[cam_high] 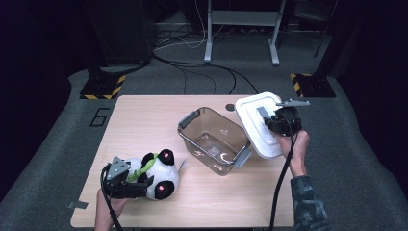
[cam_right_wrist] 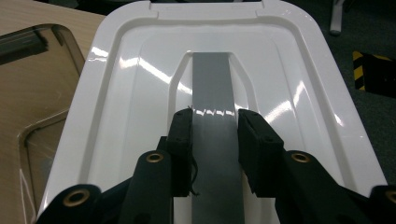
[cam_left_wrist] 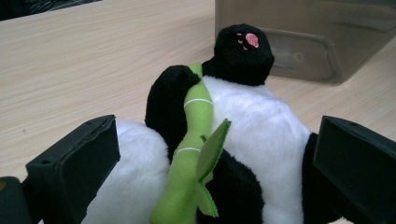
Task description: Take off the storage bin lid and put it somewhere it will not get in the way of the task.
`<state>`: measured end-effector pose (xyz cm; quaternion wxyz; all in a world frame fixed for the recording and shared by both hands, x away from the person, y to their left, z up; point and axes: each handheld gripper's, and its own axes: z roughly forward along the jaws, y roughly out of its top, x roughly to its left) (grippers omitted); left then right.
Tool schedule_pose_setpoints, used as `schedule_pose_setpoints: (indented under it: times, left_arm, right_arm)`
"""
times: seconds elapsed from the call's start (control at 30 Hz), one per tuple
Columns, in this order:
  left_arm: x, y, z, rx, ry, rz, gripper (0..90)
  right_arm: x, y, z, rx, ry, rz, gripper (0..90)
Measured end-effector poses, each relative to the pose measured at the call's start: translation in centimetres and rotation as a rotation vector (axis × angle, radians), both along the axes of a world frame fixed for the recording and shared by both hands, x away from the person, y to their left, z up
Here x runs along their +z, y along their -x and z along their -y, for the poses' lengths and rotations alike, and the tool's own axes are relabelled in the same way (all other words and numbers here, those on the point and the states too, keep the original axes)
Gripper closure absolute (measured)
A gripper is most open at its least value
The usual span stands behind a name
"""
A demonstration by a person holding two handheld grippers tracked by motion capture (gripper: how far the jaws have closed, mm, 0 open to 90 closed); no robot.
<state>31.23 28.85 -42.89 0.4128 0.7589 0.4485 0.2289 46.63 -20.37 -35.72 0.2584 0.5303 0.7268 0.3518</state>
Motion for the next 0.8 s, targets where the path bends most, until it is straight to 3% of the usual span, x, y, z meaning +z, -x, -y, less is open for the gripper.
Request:
schedule_pose_setpoints:
  times: [0.47, 0.8]
  left_arm:
    - [0.0, 0.0, 0.2, -0.007, -0.010, -0.002, 0.0]
    - [0.1, 0.0, 0.2, -0.006, -0.008, -0.003, 0.0]
  right_arm:
    - [-1.9, -0.7, 2.4, -0.128, -0.005, -0.028, 66.3]
    - [-3.6, -1.3, 3.4, -0.182, -0.023, -0.055, 66.3]
